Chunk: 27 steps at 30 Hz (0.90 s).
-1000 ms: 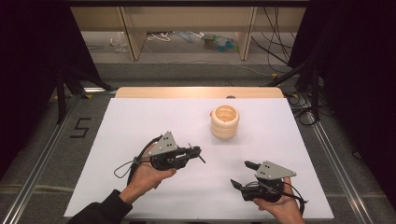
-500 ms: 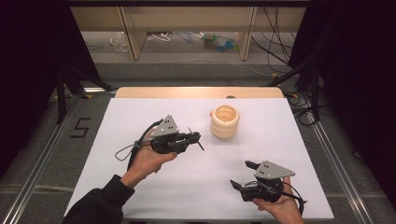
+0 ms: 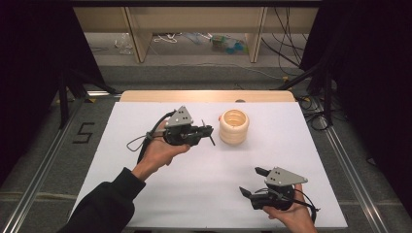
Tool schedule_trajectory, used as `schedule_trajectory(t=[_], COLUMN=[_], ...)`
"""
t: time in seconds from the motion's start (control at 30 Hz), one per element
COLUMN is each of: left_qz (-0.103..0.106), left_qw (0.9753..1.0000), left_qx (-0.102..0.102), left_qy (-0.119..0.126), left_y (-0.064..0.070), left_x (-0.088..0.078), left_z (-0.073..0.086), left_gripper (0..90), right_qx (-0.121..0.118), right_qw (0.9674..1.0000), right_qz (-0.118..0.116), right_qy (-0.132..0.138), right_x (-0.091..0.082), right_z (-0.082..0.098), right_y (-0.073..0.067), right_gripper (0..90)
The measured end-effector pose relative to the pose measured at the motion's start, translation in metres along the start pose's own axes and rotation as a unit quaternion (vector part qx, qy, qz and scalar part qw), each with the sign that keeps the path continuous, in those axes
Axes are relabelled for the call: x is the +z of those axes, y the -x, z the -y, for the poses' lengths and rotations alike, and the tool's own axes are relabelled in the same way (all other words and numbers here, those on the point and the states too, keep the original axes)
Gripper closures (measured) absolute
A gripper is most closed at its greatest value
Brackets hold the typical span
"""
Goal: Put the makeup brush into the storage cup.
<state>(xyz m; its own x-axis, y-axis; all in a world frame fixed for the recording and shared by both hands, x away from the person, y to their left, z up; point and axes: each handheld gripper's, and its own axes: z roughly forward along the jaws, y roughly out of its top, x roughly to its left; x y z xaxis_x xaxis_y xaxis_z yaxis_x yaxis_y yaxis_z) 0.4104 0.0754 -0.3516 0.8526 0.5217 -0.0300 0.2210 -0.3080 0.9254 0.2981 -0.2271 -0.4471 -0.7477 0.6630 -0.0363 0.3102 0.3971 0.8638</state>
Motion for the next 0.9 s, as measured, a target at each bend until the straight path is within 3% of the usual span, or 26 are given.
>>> schedule_trajectory(t=[0.4,0.9], left_qz=[-0.004,-0.015], left_qw=[0.9999,0.9998], left_qx=[0.007,0.009], left_qy=[0.01,0.002], left_y=[-0.005,-0.013], left_x=[0.011,0.029], left_z=[-0.026,-0.038], left_gripper=[84.8,84.8], right_qx=[0.011,0.01], right_qw=[0.9998,0.9998], right_qz=[-0.003,-0.01], right_qy=[0.016,0.012], right_x=[-0.002,0.0], right_z=[-0.001,-0.001], right_y=[0.001,0.0], right_gripper=[18.8,19.0])
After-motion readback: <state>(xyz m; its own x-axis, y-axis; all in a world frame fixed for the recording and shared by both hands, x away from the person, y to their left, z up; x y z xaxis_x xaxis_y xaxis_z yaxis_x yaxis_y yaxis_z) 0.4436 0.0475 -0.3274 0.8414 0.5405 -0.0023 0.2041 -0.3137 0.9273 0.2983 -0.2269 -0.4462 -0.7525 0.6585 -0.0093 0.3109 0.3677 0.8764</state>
